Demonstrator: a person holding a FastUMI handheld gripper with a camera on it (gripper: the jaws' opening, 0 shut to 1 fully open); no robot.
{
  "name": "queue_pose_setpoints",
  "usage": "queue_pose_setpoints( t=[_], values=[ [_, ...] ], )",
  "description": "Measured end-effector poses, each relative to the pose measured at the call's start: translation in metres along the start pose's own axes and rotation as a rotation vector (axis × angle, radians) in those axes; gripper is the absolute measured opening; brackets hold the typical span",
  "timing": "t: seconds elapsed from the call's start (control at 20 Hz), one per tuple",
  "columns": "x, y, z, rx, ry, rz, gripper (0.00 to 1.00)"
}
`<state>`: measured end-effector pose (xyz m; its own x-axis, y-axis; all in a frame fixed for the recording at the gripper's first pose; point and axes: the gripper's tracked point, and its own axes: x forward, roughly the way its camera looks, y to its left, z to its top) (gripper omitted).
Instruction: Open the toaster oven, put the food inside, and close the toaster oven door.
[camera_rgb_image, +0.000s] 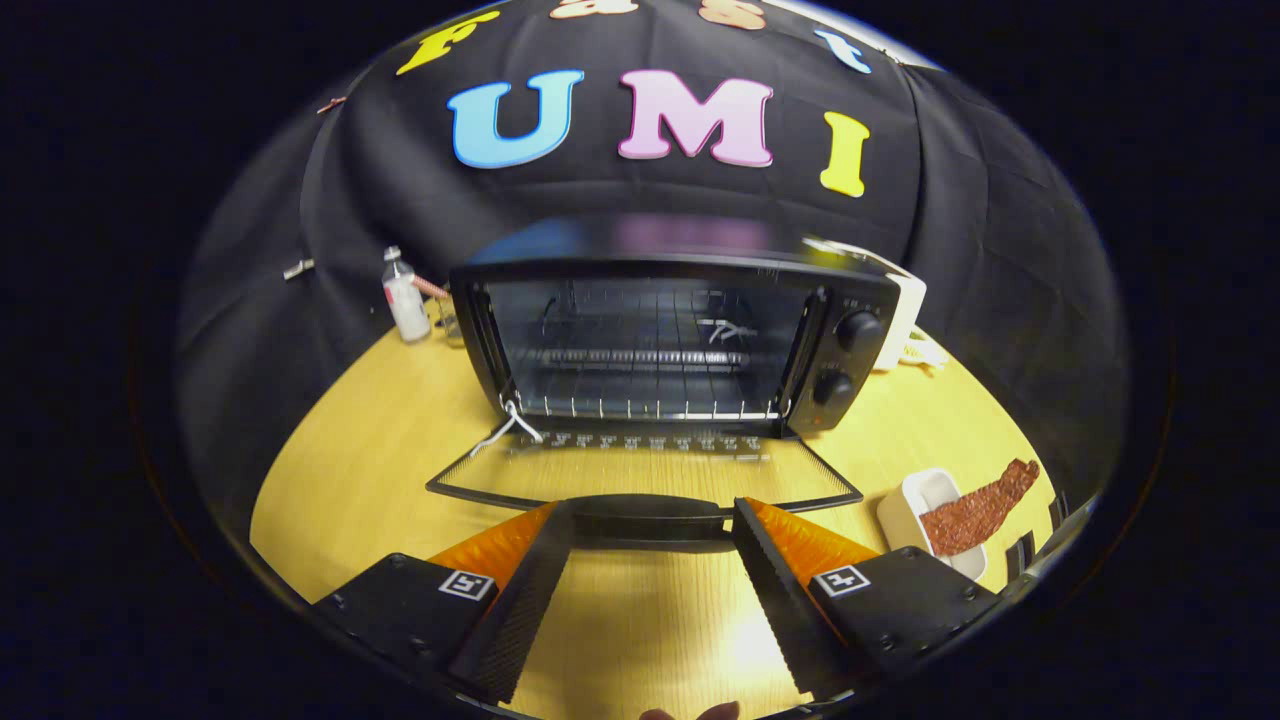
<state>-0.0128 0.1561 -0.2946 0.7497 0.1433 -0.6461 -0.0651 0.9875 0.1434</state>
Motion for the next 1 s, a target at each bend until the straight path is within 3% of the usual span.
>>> queue_pose_setpoints(
  t=[0.35, 0.65, 1.0],
  values=[
    [0.002, -0.005, -0.030, -0.040, 0.061, 0.037, 0.99],
    [-0.044, -0.019, 0.008, -0.083, -0.008, 0.181, 0.98],
    [-0.097, -0.103, 0.051, -0.031, -0.027, 0.275, 0.98]
  ],
)
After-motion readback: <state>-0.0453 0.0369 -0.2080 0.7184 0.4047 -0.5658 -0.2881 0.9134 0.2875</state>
